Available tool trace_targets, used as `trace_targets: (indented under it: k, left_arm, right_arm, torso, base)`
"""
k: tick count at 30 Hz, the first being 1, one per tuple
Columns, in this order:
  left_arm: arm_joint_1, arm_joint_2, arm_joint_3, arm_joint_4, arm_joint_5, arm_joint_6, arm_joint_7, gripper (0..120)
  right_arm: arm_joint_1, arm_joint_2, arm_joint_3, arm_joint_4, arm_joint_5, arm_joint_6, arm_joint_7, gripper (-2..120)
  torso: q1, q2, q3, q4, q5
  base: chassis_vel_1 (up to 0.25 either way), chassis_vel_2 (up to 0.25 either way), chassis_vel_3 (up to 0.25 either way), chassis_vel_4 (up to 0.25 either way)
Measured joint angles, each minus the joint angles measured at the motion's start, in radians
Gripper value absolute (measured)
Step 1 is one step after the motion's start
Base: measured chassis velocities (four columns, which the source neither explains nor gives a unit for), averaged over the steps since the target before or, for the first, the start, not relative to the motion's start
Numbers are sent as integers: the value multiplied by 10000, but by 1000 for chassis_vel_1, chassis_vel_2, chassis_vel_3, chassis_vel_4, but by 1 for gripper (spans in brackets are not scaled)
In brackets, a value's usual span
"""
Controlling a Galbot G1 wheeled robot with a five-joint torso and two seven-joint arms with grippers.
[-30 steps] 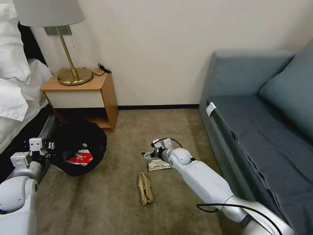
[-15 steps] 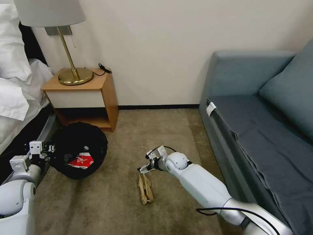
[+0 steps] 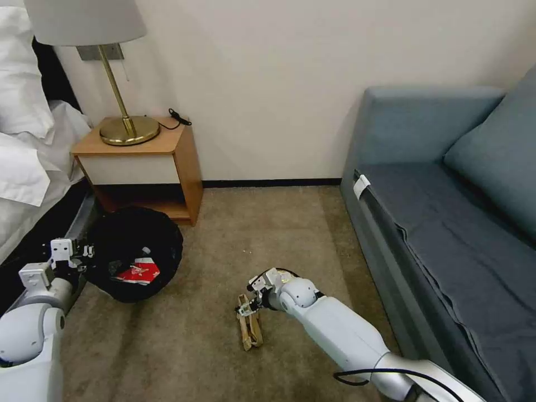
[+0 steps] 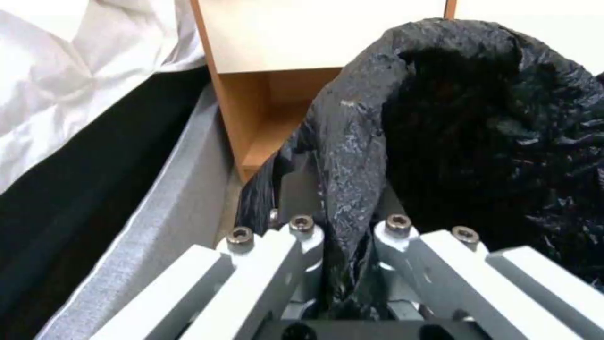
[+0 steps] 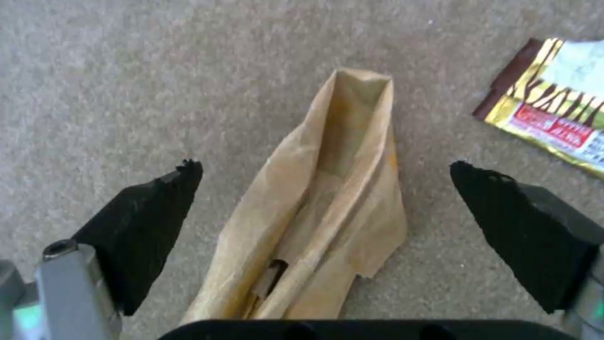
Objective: Pick up the trash bin, then pick up the garbage on the floor and place it into the trash bin.
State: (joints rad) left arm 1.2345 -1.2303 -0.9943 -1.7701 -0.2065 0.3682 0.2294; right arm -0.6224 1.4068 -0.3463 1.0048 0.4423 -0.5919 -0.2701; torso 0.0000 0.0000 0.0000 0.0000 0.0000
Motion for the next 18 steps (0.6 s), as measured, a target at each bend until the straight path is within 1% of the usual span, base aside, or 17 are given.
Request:
trace_targets:
  k: [11, 15, 17, 18]
  left_arm:
    - [67, 63, -77, 15, -14, -52, 28, 4]
    - [79, -6, -83, 55, -11, -87, 42, 4]
    - [83, -64, -61, 71, 5, -117, 50, 4]
    - [76, -100, -51, 102, 17, -124, 83, 4]
  right_arm:
    - [-120, 209, 2, -492, -552, 267, -223, 100]
    - [-225, 295, -22, -720, -843, 401, -295, 100]
    - [-277, 337, -29, -836, -963, 523, -309, 97]
    - [-302, 366, -31, -931, -1132, 638, -335, 91]
  torso:
    - [0, 0, 0, 0, 0]
    - [0, 0, 0, 0, 0]
    - [0, 0, 0, 0, 0]
    - [0, 1, 0, 0, -1]
  base:
    - [0, 0, 0, 0]
    - [0, 0, 0, 0]
    - [0, 0, 0, 0]
    - [0, 0, 0, 0]
